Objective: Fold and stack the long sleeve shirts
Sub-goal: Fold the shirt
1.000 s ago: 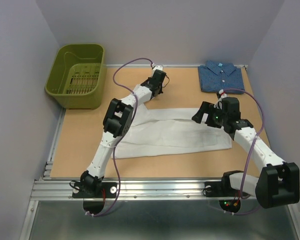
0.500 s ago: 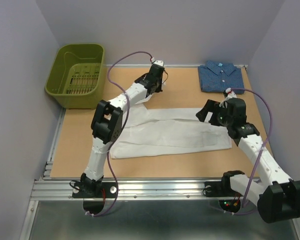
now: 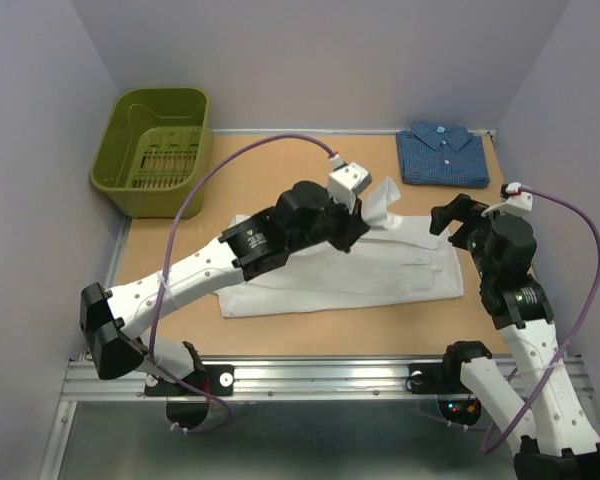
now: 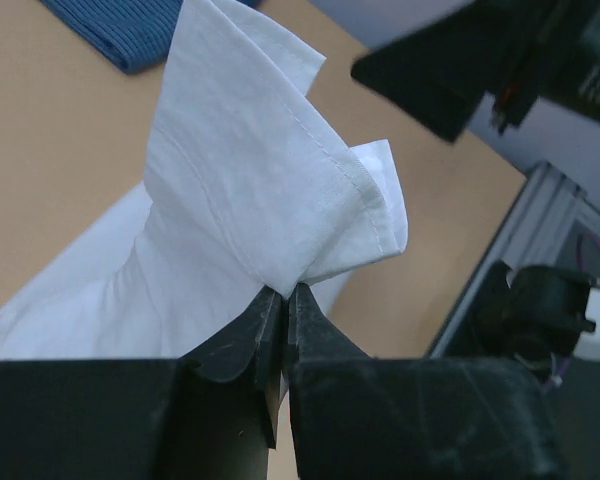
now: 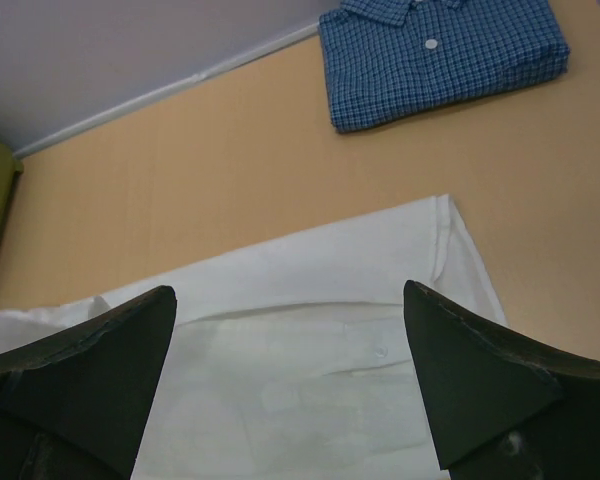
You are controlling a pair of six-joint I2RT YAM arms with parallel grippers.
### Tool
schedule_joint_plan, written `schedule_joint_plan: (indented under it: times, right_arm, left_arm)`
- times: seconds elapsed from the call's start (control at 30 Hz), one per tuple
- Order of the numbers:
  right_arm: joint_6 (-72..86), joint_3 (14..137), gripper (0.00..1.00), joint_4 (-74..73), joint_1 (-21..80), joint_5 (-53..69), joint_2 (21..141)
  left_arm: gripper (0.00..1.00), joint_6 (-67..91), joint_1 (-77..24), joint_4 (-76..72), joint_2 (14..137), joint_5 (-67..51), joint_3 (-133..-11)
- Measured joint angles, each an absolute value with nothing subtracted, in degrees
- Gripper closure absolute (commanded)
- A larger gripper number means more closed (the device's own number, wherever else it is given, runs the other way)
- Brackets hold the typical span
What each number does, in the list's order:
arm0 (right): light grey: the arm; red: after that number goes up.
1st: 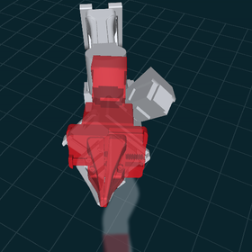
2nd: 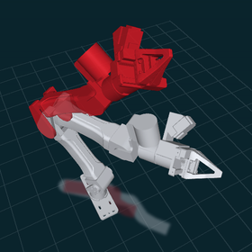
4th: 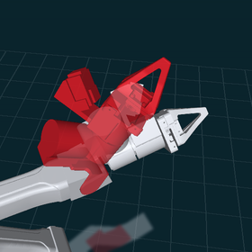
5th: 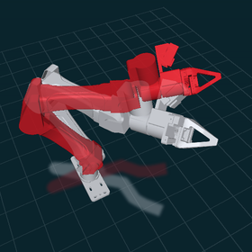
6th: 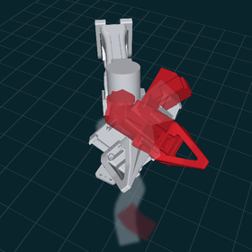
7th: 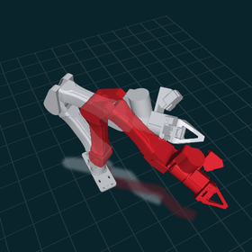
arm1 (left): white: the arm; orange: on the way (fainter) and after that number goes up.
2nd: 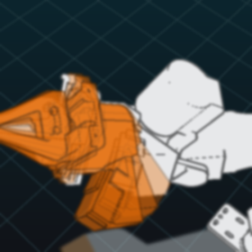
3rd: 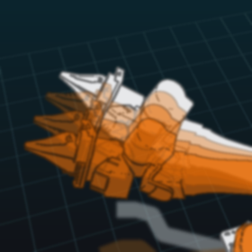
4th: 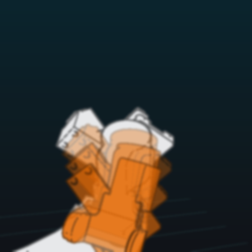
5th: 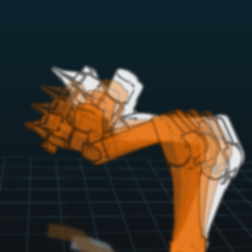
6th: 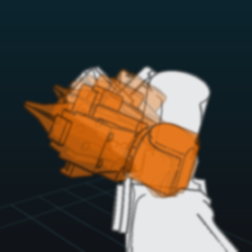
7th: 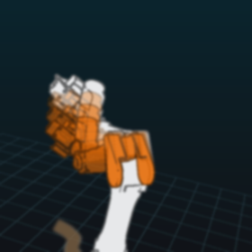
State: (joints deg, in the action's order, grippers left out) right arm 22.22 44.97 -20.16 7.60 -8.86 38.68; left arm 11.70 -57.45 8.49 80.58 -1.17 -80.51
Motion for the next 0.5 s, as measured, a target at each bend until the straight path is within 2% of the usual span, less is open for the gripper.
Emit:
schedule_joint_plan:
  times: [0.2,0.5]
  right_arm:
    - [21.8,45.6,0.0,-21.2,7.6,-9.8,34.5]
    - [21.0,45.6,0.0,-23.0,7.6,4.0,36.8]
  left_arm:
    - [1.0,12.9,-64.6,10.2,73.9,-5.7,-66.5]
    - [1.0,14.2,-65.5,15.0,59.8,-9.9,-55.4]
